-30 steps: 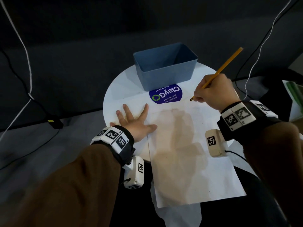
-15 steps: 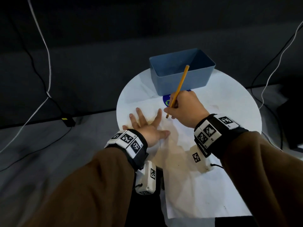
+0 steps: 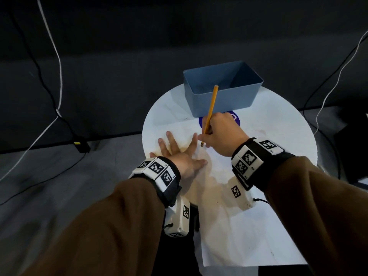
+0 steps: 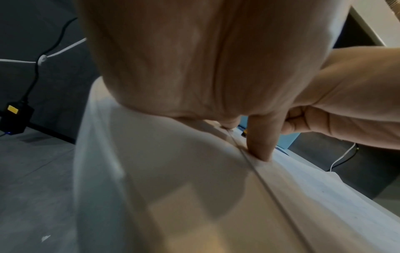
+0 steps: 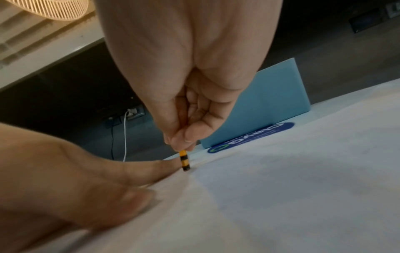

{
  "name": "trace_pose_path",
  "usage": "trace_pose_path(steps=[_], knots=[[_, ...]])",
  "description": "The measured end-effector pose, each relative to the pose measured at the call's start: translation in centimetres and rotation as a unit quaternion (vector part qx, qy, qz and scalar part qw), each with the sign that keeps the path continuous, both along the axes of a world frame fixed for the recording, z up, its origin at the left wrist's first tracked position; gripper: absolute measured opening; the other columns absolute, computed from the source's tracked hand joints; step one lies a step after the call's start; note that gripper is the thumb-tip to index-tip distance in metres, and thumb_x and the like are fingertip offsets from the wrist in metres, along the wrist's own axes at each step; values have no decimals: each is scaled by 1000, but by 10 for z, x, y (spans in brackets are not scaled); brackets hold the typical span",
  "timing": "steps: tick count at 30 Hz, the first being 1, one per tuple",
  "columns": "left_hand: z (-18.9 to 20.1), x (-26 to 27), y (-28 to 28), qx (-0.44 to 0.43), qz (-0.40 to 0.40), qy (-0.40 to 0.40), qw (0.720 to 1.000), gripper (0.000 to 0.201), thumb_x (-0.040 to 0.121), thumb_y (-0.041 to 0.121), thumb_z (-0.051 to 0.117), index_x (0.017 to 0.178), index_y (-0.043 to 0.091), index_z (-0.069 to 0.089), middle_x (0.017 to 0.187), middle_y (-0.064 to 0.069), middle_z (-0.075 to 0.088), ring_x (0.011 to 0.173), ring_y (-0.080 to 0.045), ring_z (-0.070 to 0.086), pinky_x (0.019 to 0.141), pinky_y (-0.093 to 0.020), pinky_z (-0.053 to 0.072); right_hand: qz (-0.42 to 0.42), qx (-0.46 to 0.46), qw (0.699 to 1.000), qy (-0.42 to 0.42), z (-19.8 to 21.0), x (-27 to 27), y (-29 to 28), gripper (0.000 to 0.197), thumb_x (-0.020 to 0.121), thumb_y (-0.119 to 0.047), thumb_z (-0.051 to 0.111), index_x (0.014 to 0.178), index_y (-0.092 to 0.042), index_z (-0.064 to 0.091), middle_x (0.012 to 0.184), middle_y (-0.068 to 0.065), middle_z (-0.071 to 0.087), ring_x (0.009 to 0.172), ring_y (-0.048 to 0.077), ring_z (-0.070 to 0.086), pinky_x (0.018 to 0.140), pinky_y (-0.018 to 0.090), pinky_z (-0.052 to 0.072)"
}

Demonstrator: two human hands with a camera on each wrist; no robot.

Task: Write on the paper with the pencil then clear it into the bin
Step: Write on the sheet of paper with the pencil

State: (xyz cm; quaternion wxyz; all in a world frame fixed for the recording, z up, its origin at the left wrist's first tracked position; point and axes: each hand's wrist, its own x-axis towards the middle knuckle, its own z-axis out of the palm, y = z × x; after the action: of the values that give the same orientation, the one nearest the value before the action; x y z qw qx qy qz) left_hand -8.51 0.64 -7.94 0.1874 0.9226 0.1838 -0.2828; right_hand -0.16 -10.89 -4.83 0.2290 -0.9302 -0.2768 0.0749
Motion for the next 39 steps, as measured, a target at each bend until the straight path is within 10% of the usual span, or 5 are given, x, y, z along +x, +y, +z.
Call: trace_pose_path(steps=[21,26,31,39], knots=[[0,0,3,-21,2,-6,1000,82,93,70,42,149,56,-17,151,-14,-46,139,-44,-38,111,-72,-9,-54,30,998,17,-5,2,-7,22,89,-26,77,77,-12,64,73,5,71,76,19,69,77,37,59],[3,-2,2,-8,-6,-1,1000,81,94,70,40,149,54,-17,152,-15,-45,140,-44,-37,111,-73,-6,-36,28,999,11,-7,-8,1,24,92,-28,74,77,-13,62,73,3,72,77,16,65,68,16,43],[1,-2,3,-12,-5,-5,1000,82,93,71,40,149,55,-19,151,-16,-46,140,-44,-37,111,-72,-8,-78,54,995,12,-8,-1,-7,23,89,-21,76,74,-13,61,72,7,70,73,19,71,77,38,59],[-2,-3,3,-10,-9,-13,1000,82,94,69,41,149,55,-18,151,-16,-45,141,-44,-36,111,-72,-8,-90,64,994,14,-9,-1,-11,25,89,-18,76,72,-13,59,69,7,71,63,16,72,70,29,59]])
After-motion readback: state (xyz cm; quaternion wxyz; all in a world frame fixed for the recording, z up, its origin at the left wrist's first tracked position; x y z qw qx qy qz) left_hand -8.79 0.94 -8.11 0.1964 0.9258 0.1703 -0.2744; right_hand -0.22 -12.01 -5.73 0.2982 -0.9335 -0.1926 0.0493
